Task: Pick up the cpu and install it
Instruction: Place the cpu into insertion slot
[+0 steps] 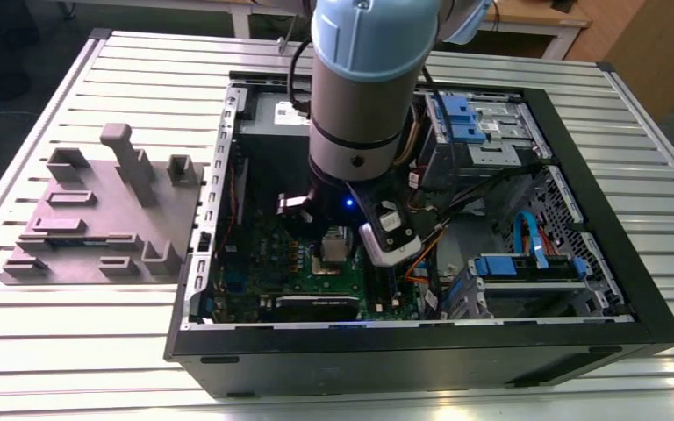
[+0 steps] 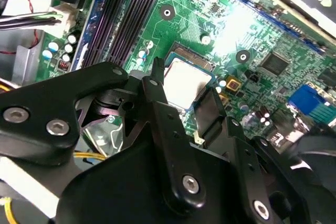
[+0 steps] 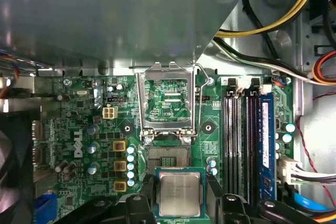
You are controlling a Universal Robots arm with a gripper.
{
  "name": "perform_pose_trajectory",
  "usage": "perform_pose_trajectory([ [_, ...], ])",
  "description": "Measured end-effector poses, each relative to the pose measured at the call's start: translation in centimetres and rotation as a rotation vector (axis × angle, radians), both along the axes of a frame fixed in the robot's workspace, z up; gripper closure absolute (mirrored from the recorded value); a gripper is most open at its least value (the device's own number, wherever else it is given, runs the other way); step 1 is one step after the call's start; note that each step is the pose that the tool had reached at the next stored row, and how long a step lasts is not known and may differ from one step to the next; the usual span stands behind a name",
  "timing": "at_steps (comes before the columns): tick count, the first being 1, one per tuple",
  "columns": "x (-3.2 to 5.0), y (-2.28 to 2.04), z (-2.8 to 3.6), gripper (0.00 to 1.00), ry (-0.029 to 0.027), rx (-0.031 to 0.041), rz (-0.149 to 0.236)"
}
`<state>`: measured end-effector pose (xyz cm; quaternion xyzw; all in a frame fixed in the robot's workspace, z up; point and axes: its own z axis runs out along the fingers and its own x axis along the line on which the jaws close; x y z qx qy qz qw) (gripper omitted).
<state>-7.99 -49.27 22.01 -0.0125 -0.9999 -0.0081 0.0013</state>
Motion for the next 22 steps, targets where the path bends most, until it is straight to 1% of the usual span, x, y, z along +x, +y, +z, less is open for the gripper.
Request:
perform_pose_trajectory([
  [6,-0.21,-0.01,-1.05,0.53,0.0017,0.0002,0.001],
  [10,-0.25,-0.01,-1.13,0.53,0.0019,-0.0002,0.001],
  [13,-0.56,-0.01,-1.67,0.53,0.0015,0.0005,0.014],
  [16,-0.70,0.00,-2.22,0.53,0.0014,0.0034,0.020],
  [18,-0.70,0.05,-2.41,0.53,0.0014,0.0041,0.020],
  [22,-0.70,0.27,-2.64,0.53,0.0014,0.0041,0.020],
])
